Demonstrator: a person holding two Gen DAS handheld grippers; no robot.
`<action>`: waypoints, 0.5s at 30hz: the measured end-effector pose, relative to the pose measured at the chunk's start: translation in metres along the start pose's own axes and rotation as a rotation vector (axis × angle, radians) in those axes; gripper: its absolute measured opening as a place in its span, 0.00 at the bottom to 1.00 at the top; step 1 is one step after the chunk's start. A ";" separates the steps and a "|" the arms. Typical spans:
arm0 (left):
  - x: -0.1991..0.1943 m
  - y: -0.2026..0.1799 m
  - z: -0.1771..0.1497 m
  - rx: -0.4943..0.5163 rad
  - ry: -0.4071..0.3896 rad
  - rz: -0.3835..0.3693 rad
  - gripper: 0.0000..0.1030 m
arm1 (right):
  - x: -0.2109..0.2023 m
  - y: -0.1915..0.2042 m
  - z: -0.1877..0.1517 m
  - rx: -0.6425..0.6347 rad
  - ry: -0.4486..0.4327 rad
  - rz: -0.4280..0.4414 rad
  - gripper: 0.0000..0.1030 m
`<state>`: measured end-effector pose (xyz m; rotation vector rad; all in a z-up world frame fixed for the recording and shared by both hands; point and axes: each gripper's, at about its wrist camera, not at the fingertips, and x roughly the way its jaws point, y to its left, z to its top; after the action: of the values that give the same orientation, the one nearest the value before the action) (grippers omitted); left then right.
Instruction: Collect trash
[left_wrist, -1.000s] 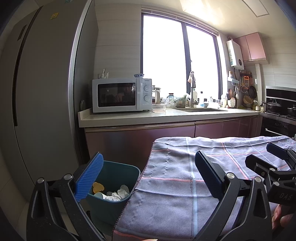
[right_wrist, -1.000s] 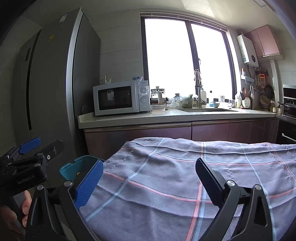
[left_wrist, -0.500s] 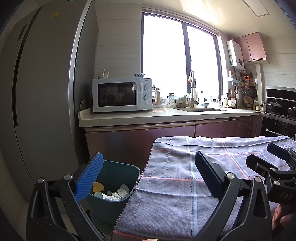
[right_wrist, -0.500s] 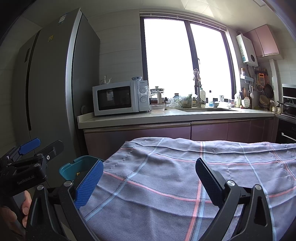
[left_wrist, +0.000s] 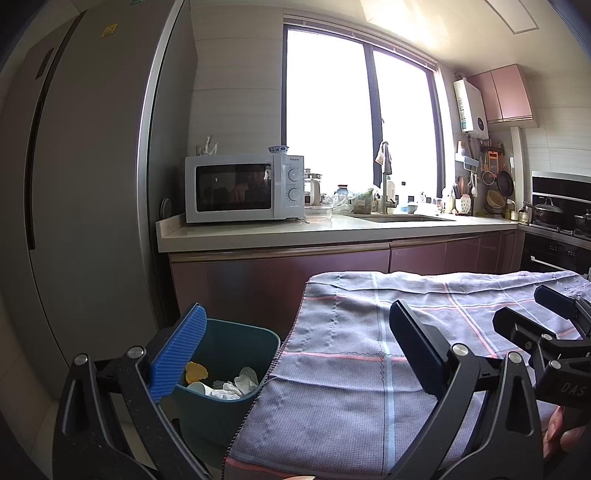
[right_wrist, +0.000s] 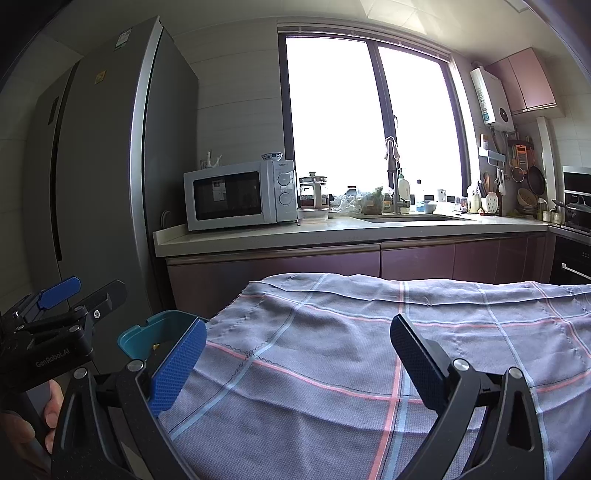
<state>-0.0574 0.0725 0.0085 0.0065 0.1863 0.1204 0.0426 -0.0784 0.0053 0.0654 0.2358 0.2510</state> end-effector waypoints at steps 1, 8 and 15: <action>0.000 0.000 0.000 0.001 0.000 0.001 0.95 | 0.000 0.000 0.000 0.001 -0.001 0.001 0.94; 0.000 0.000 0.000 0.000 0.001 0.001 0.95 | 0.000 0.000 0.000 0.001 -0.001 -0.002 0.94; 0.000 -0.001 -0.001 -0.001 0.003 -0.001 0.95 | -0.001 0.000 -0.001 0.007 0.000 -0.008 0.94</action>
<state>-0.0575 0.0720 0.0075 0.0052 0.1891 0.1199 0.0416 -0.0785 0.0050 0.0712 0.2366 0.2423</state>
